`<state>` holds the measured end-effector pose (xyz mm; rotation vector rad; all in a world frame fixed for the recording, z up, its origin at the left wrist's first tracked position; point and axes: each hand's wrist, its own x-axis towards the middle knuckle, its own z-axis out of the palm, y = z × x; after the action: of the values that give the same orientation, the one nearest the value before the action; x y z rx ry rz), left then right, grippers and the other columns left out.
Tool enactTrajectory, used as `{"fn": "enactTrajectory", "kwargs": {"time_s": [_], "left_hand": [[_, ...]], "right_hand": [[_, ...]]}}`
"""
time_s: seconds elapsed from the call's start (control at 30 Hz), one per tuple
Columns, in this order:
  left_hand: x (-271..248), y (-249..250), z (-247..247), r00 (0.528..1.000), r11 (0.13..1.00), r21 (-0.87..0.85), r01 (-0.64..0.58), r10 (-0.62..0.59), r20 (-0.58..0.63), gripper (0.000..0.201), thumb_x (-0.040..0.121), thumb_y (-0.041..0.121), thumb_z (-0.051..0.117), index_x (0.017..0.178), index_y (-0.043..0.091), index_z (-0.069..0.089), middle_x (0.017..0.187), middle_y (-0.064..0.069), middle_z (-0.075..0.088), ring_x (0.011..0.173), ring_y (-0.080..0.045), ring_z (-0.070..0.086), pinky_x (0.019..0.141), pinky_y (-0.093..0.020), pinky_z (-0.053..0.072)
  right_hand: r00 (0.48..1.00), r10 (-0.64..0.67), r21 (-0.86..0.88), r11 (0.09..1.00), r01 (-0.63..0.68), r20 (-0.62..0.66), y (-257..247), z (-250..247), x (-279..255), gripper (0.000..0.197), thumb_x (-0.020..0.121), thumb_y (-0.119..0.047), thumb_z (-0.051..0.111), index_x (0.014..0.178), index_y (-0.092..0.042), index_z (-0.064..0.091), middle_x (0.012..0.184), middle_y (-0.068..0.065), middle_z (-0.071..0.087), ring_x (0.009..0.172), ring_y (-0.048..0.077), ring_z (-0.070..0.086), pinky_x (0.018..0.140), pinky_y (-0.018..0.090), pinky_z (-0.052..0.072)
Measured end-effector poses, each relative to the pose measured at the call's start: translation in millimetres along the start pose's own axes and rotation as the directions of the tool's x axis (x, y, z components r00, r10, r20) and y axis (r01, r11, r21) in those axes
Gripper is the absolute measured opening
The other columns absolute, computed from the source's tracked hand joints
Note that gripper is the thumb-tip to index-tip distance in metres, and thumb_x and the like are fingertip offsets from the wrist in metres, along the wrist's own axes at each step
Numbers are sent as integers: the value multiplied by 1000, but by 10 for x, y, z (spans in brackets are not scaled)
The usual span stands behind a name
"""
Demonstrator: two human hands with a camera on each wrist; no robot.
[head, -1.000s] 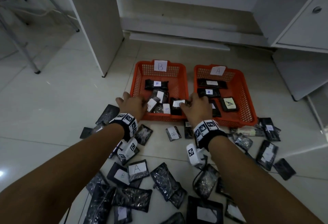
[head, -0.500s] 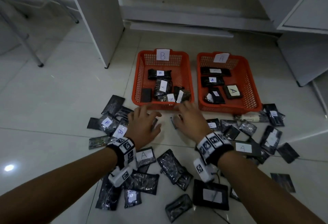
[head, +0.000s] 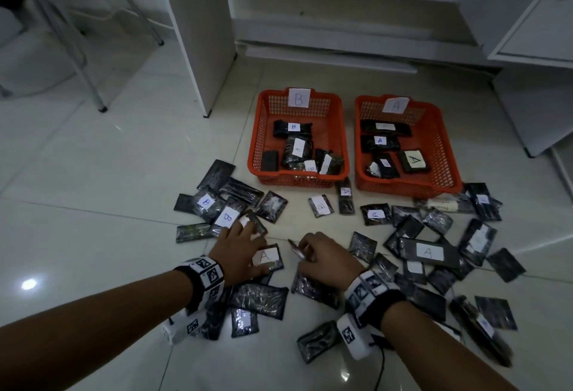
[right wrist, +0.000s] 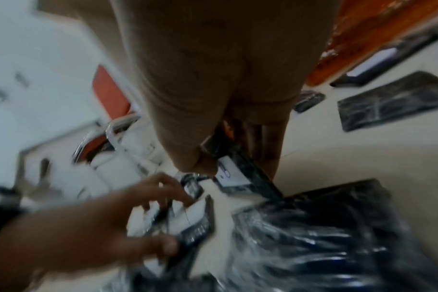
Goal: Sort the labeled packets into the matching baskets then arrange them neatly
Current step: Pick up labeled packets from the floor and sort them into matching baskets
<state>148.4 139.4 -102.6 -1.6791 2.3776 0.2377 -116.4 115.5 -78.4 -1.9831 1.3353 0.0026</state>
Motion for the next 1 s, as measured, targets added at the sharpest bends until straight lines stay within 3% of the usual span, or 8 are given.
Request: {"fn": "enactTrajectory", "kwargs": {"time_s": [0.13, 0.2, 0.3, 0.43, 0.63, 0.77, 0.9, 1.0], "left_hand": [[-36, 51, -110, 999, 1000, 4, -15, 14, 50, 65, 85, 68, 60, 134, 28, 48, 138, -5, 43, 125, -33, 43, 100, -49, 39], [-20, 65, -168, 1000, 987, -159, -7, 9, 14, 49, 89, 56, 64, 125, 28, 46, 129, 0, 51, 118, -29, 50, 93, -44, 42], [28, 40, -277, 1000, 862, -507, 3, -3, 1, 26, 94, 39, 66, 109, 30, 48, 107, 5, 65, 94, -19, 63, 77, -36, 48], [99, 60, -451, 997, 692, -722, 16, -69, -44, 21, 95, 29, 70, 113, 31, 60, 102, 11, 67, 83, -4, 63, 77, -31, 55], [228, 131, -612, 969, 493, -868, 52, -234, -75, 25, 92, 17, 71, 112, 31, 65, 100, 4, 70, 86, -20, 68, 79, -39, 56], [271, 130, -670, 961, 446, -894, 40, -262, -88, 25, 93, 20, 69, 113, 35, 65, 94, 1, 72, 79, -25, 70, 76, -46, 60], [278, 166, -726, 955, 427, -904, 22, -278, -108, 27, 95, 11, 66, 116, 29, 66, 96, 4, 72, 68, -7, 65, 70, -31, 57], [250, 182, -750, 948, 415, -909, 27, -298, -108, 26, 95, 11, 65, 116, 28, 66, 95, 6, 72, 66, -3, 63, 66, -23, 53]], "right_hand": [[989, 88, 444, 896, -27, -119, 28, -198, 85, 18, 94, -18, 74, 112, -21, 70, 108, -3, 74, 98, 14, 70, 78, 28, 53], [981, 144, 646, 763, -25, -133, 1, -274, 77, 20, 94, -11, 75, 112, -19, 74, 109, 0, 78, 98, 18, 75, 86, 37, 61], [984, 149, 805, 593, -9, -99, -82, -369, 21, 37, 89, 7, 71, 120, -14, 74, 112, 9, 78, 100, 30, 76, 88, 47, 64], [970, 169, 847, 528, 61, -176, -71, -408, -3, 46, 81, 9, 78, 118, -17, 76, 114, 6, 78, 108, 31, 75, 93, 49, 62], [946, 196, 833, 541, 114, -257, -39, -458, -38, 45, 84, 5, 79, 118, -24, 76, 114, 0, 79, 109, 22, 75, 99, 49, 60], [944, 192, 833, 539, 127, -268, 5, -467, -29, 48, 82, 4, 79, 122, -21, 75, 118, 4, 78, 111, 28, 74, 99, 55, 59], [942, 180, 840, 519, 155, -285, -1, -486, -33, 46, 83, 8, 74, 121, -18, 75, 118, 9, 77, 110, 34, 74, 97, 56, 60], [926, 207, 828, 537, 162, -316, -18, -507, -25, 39, 86, 6, 70, 115, -19, 76, 112, 12, 77, 102, 38, 74, 93, 58, 61]]}}
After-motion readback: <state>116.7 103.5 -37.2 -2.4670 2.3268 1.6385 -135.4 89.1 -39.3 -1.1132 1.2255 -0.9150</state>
